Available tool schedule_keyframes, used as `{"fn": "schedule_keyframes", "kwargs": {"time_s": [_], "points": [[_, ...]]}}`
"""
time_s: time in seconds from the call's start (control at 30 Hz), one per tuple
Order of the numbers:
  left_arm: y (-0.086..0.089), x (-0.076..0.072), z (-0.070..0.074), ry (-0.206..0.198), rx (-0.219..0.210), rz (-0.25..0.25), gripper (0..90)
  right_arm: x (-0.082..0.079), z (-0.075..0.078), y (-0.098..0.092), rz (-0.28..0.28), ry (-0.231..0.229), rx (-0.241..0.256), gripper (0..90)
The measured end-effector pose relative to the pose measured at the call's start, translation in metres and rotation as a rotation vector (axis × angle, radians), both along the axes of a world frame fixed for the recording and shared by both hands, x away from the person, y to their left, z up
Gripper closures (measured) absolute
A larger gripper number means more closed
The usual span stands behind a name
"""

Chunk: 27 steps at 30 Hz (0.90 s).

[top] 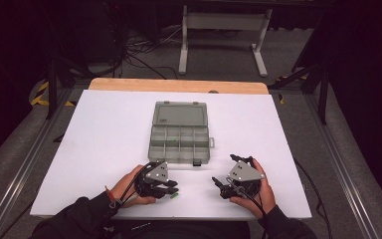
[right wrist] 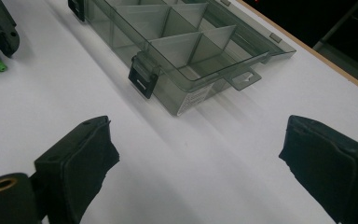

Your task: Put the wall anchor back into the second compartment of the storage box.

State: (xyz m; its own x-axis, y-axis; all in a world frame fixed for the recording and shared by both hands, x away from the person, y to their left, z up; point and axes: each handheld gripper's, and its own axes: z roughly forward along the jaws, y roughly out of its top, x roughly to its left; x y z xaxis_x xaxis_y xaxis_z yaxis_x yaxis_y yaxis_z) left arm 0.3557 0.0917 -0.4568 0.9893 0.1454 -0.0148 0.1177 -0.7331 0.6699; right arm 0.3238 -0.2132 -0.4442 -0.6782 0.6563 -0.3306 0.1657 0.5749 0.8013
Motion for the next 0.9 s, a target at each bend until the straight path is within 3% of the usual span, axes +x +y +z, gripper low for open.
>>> {"fn": "schedule_keyframes", "kwargs": {"time_s": [0.1,0.4,0.47,0.5,0.53,0.7,0.9], "points": [[-0.0003,-0.0004,0.0001,-0.007,0.003,-0.008,83.6,0.0001,-0.0001,0.0002,0.001,0.001,0.0,8.7],[-0.0015,0.0005,-0.0004,-0.03,0.001,-0.027,84.1,0.0001,0.0004,-0.0001,-0.001,-0.003,0.004,9.0],[-0.0022,-0.0006,0.0,-0.056,0.007,-0.024,84.1,0.0,0.0003,0.0001,0.0,-0.001,0.003,9.1],[-0.0027,-0.0014,0.0017,-0.095,0.028,-0.01,84.2,0.0,0.0002,0.0002,0.002,0.0,0.002,9.1],[-0.0027,-0.0014,0.0017,-0.095,0.028,-0.01,84.4,0.0,0.0002,0.0002,0.002,0.0,0.002,9.1],[0.0004,0.0004,0.0061,-0.11,-0.006,0.012,84.4,0.0,0.0005,-0.0009,0.0,0.0,0.007,9.1],[-0.0002,0.0002,0.008,-0.122,-0.003,-0.001,84.4,0.0,0.0007,-0.0013,-0.002,0.0,0.01,9.1]]}}
